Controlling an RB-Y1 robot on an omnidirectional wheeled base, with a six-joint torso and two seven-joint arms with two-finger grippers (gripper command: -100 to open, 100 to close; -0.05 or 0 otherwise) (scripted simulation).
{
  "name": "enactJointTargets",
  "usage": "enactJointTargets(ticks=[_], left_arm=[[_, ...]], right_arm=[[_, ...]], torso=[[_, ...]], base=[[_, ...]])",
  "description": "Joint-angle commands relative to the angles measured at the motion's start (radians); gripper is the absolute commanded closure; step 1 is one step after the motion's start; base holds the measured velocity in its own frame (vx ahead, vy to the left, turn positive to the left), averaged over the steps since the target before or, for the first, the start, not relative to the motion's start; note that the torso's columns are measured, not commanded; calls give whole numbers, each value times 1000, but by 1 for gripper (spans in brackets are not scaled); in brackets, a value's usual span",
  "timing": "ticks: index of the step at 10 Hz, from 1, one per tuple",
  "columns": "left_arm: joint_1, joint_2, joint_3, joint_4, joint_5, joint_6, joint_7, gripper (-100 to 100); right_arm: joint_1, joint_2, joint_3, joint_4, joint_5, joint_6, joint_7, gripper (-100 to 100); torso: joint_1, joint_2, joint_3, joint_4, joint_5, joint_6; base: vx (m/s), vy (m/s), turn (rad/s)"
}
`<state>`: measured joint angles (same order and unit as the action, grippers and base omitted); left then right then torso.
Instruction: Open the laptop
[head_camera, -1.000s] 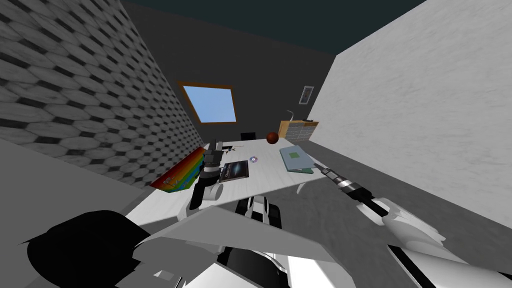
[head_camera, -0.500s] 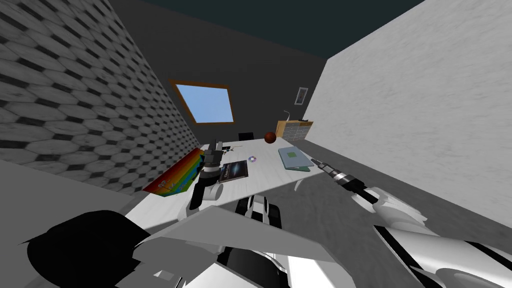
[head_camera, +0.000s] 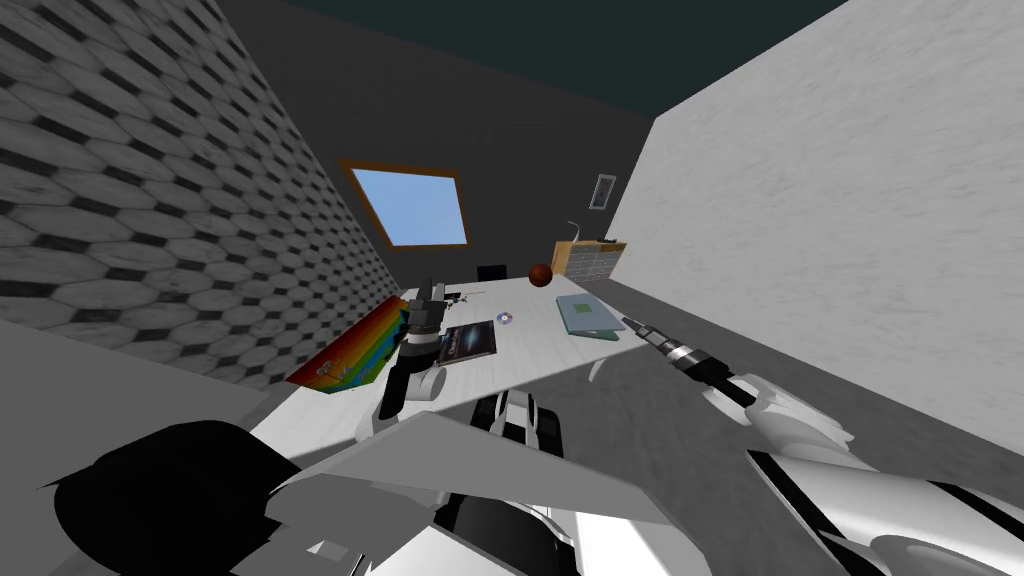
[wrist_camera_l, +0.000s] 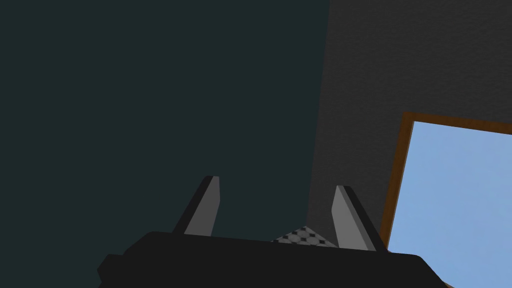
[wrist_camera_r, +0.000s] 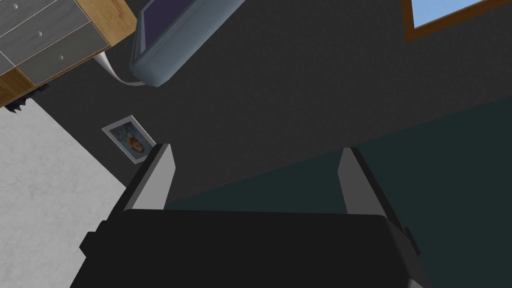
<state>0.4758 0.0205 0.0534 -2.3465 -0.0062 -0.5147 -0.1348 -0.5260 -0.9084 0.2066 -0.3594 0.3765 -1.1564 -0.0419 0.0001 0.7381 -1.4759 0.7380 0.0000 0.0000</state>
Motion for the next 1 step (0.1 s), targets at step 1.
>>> enactJointTargets(ticks=[1], left_arm=[[0, 0, 0, 0, 0, 0, 0, 0]], right_arm=[[0, 0, 0, 0, 0, 0, 0, 0]], torso=[[0, 0, 0, 0, 0, 0]], base=[[0, 0, 0]])
